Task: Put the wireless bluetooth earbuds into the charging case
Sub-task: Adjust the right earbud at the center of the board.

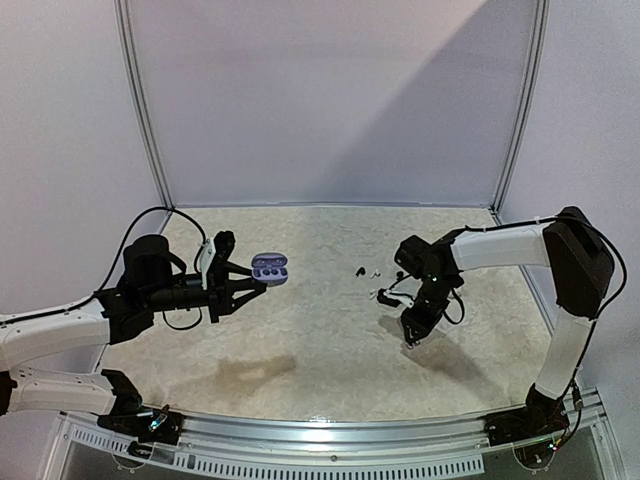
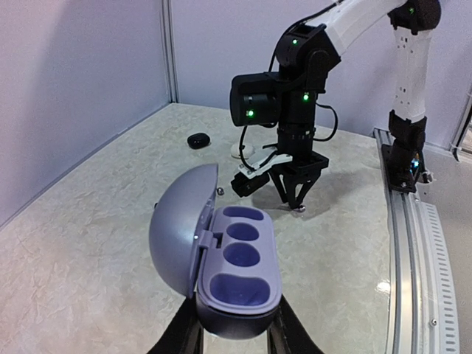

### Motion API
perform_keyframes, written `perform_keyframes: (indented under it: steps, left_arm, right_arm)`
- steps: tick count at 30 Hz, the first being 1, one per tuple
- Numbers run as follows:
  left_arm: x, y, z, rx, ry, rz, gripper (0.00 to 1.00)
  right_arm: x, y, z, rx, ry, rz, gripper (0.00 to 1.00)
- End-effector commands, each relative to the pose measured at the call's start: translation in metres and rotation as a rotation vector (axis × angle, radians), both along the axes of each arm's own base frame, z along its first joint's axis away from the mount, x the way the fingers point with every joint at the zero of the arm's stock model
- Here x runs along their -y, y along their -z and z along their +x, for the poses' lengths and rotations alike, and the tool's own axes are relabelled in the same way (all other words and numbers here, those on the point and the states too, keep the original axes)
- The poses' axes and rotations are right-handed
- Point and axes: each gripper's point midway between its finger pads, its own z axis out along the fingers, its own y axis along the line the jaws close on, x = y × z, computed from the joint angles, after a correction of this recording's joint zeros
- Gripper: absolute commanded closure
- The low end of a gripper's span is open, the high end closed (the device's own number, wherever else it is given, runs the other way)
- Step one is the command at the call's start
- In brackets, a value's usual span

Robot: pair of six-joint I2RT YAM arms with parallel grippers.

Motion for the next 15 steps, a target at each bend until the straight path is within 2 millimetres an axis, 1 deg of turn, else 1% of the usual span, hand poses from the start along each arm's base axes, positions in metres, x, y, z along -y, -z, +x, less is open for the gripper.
perform_keyframes:
  steps: [1, 7, 12, 15]
  left_arm:
    - [0.003, -0.005, -0.003, 0.015, 0.018, 0.000, 1.00]
    - [0.004, -0.004, -0.004, 0.014, 0.021, -0.007, 1.00]
    - [0.004, -0.003, -0.004, 0.016, 0.021, -0.004, 1.00]
    - [0.004, -0.003, -0.005, 0.012, 0.026, -0.006, 1.00]
  right_arm:
    - [0.002, -0.005, -0.009, -0.019, 0.029, 0.013, 0.77]
    - [0.009, -0.007, -0.013, -0.022, 0.074, -0.003, 0.78]
    - [0.008, -0.015, -0.009, 0.005, 0.111, 0.008, 0.78]
    - [0.006, -0.016, -0.006, 0.011, 0.121, 0.009, 0.78]
